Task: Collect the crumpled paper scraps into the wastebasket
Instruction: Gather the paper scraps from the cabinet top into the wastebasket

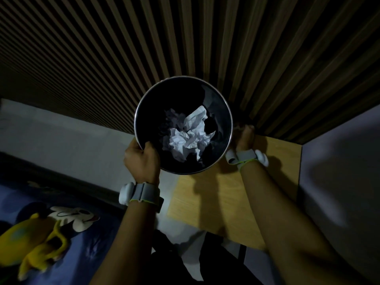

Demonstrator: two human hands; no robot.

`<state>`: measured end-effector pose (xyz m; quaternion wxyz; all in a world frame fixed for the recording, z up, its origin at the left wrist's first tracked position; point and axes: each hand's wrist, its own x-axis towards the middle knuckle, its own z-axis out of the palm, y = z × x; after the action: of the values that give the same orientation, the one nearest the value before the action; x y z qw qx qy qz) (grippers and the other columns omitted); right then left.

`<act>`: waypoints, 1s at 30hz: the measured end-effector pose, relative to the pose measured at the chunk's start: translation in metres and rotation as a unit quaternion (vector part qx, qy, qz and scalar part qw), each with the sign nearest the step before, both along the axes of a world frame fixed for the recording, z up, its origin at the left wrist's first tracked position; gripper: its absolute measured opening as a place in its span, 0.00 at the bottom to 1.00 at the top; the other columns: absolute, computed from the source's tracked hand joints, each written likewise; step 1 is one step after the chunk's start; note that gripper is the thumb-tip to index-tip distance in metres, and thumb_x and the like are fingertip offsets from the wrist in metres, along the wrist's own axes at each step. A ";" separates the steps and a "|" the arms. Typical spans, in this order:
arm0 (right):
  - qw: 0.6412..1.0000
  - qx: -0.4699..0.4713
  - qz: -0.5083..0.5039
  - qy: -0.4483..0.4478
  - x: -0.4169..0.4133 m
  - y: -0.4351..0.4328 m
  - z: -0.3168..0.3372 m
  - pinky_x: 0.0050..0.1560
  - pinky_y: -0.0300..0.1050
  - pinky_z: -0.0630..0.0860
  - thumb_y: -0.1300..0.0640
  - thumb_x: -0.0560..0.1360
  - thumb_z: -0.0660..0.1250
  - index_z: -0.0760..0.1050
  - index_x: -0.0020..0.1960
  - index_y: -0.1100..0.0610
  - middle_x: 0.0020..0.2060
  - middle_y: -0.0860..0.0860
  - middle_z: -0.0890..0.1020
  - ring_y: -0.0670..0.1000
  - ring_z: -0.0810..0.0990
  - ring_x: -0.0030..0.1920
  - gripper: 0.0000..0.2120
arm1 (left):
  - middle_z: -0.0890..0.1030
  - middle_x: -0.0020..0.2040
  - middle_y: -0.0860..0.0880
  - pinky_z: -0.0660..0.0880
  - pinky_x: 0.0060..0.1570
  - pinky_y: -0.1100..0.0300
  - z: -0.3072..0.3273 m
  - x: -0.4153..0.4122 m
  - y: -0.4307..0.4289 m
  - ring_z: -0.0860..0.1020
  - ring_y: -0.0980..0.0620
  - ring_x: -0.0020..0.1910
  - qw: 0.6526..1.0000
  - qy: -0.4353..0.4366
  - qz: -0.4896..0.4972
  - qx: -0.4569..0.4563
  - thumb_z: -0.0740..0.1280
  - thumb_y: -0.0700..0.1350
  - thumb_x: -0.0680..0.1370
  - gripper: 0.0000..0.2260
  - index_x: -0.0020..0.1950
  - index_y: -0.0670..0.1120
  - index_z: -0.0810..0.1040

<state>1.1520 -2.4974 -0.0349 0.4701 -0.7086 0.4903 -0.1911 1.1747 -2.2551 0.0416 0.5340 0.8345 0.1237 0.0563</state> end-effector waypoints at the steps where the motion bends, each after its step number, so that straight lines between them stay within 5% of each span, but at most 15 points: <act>1: 1.000 0.013 0.000 -0.024 -0.005 0.003 0.017 0.51 0.45 0.72 0.63 0.72 0.61 0.79 0.52 0.65 0.53 0.62 0.78 0.59 0.78 0.51 0.13 | 0.69 0.28 0.47 0.64 0.30 0.53 0.000 -0.001 0.001 0.66 0.50 0.28 1.000 0.002 0.001 -0.003 0.60 0.43 0.70 0.07 0.34 0.41 0.71; 4: 0.982 0.015 -0.039 -0.183 -0.010 0.014 0.080 0.42 0.35 0.73 0.63 0.68 0.63 0.77 0.41 0.57 0.51 0.57 0.73 0.50 0.76 0.42 0.05 | 0.69 0.28 0.47 0.65 0.30 0.53 0.000 0.001 0.004 0.66 0.50 0.29 1.000 0.001 0.003 -0.013 0.60 0.43 0.70 0.07 0.36 0.40 0.71; 6: 0.956 -0.024 -0.021 -0.293 -0.016 0.029 0.120 0.44 0.36 0.74 0.66 0.68 0.63 0.75 0.37 0.54 0.50 0.52 0.71 0.48 0.75 0.42 0.08 | 0.69 0.28 0.46 0.65 0.30 0.53 0.003 0.000 0.006 0.66 0.50 0.29 1.000 -0.003 -0.011 -0.012 0.60 0.43 0.70 0.07 0.35 0.40 0.71; 10: 0.914 -0.116 0.167 -0.351 -0.017 0.074 0.155 0.53 0.39 0.71 0.68 0.65 0.63 0.77 0.36 0.60 0.49 0.57 0.73 0.47 0.75 0.49 0.06 | 0.74 0.30 0.42 0.71 0.31 0.49 0.008 -0.001 0.009 0.70 0.44 0.30 1.000 -0.001 -0.019 -0.007 0.60 0.45 0.70 0.07 0.38 0.42 0.73; 13: 0.901 -0.193 0.348 -0.175 -0.010 0.097 0.139 0.60 0.51 0.70 0.56 0.67 0.63 0.81 0.50 0.50 0.62 0.52 0.73 0.55 0.70 0.62 0.14 | 0.75 0.30 0.43 0.72 0.32 0.49 0.012 -0.003 0.008 0.71 0.47 0.30 1.000 0.003 -0.022 -0.005 0.60 0.43 0.70 0.06 0.36 0.44 0.75; 16: 0.849 -0.217 0.479 0.052 -0.009 0.103 0.117 0.70 0.62 0.57 0.43 0.69 0.64 0.66 0.69 0.38 0.75 0.46 0.58 0.57 0.52 0.75 0.28 | 0.76 0.31 0.41 0.74 0.32 0.46 0.014 -0.006 0.009 0.72 0.47 0.30 1.000 0.000 -0.029 0.000 0.61 0.43 0.71 0.07 0.37 0.43 0.75; 21: 0.894 -0.253 0.357 -0.099 -0.016 0.094 0.126 0.65 0.53 0.68 0.49 0.69 0.60 0.78 0.59 0.51 0.60 0.49 0.77 0.54 0.70 0.66 0.21 | 0.73 0.30 0.43 0.73 0.32 0.46 0.018 -0.010 0.011 0.70 0.48 0.30 1.000 0.002 -0.021 0.010 0.60 0.42 0.71 0.08 0.35 0.40 0.73; 25: 0.929 -0.330 0.161 -0.040 -0.021 0.082 0.137 0.63 0.54 0.64 0.57 0.65 0.65 0.73 0.64 0.48 0.67 0.48 0.71 0.54 0.65 0.69 0.26 | 0.72 0.30 0.44 0.69 0.31 0.52 0.023 -0.013 0.015 0.69 0.48 0.30 1.000 -0.006 -0.021 -0.008 0.60 0.43 0.70 0.08 0.35 0.40 0.72; 28: 0.975 -0.163 0.146 -0.043 -0.020 0.073 0.134 0.67 0.54 0.66 0.58 0.69 0.66 0.62 0.73 0.54 0.71 0.55 0.66 0.58 0.65 0.70 0.33 | 0.72 0.29 0.43 0.68 0.31 0.52 0.029 -0.016 0.022 0.69 0.47 0.30 1.000 -0.004 -0.003 -0.017 0.60 0.43 0.70 0.07 0.35 0.40 0.71; 30: 0.985 -0.040 0.167 -0.019 -0.019 0.066 0.129 0.61 0.50 0.71 0.59 0.71 0.66 0.67 0.68 0.58 0.64 0.59 0.75 0.60 0.73 0.64 0.26 | 0.75 0.31 0.41 0.71 0.31 0.50 0.032 -0.019 0.028 0.71 0.47 0.31 1.000 0.002 0.005 -0.025 0.60 0.43 0.70 0.07 0.37 0.41 0.74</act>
<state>1.1333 -2.4315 0.0943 0.4756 -0.7953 0.3478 -0.1424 1.1561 -2.2274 0.0739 0.5544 0.8201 0.1310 0.0540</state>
